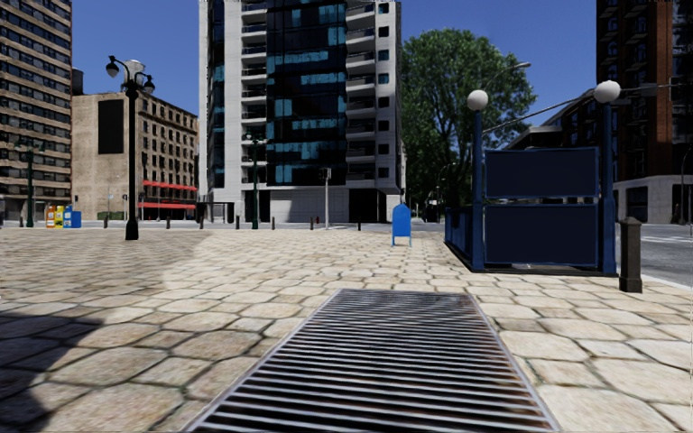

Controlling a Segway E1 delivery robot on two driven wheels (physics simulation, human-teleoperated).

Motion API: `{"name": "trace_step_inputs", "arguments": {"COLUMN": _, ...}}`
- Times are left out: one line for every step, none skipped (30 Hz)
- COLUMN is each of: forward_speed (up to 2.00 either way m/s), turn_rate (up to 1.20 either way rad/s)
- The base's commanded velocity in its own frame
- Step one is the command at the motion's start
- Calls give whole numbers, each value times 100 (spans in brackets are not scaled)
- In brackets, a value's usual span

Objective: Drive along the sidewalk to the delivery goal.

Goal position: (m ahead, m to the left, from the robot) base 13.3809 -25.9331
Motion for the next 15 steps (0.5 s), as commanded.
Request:
{"name": "trace_step_inputs", "arguments": {"forward_speed": 198, "turn_rate": 42}}
{"name": "trace_step_inputs", "arguments": {"forward_speed": 198, "turn_rate": 42}}
{"name": "trace_step_inputs", "arguments": {"forward_speed": 198, "turn_rate": 42}}
{"name": "trace_step_inputs", "arguments": {"forward_speed": 198, "turn_rate": 42}}
{"name": "trace_step_inputs", "arguments": {"forward_speed": 198, "turn_rate": 42}}
{"name": "trace_step_inputs", "arguments": {"forward_speed": 198, "turn_rate": 42}}
{"name": "trace_step_inputs", "arguments": {"forward_speed": 198, "turn_rate": 42}}
{"name": "trace_step_inputs", "arguments": {"forward_speed": 198, "turn_rate": 42}}
{"name": "trace_step_inputs", "arguments": {"forward_speed": 198, "turn_rate": 42}}
{"name": "trace_step_inputs", "arguments": {"forward_speed": 198, "turn_rate": 42}}
{"name": "trace_step_inputs", "arguments": {"forward_speed": 198, "turn_rate": 42}}
{"name": "trace_step_inputs", "arguments": {"forward_speed": 198, "turn_rate": 42}}
{"name": "trace_step_inputs", "arguments": {"forward_speed": 198, "turn_rate": 42}}
{"name": "trace_step_inputs", "arguments": {"forward_speed": 198, "turn_rate": 42}}
{"name": "trace_step_inputs", "arguments": {"forward_speed": 198, "turn_rate": 42}}
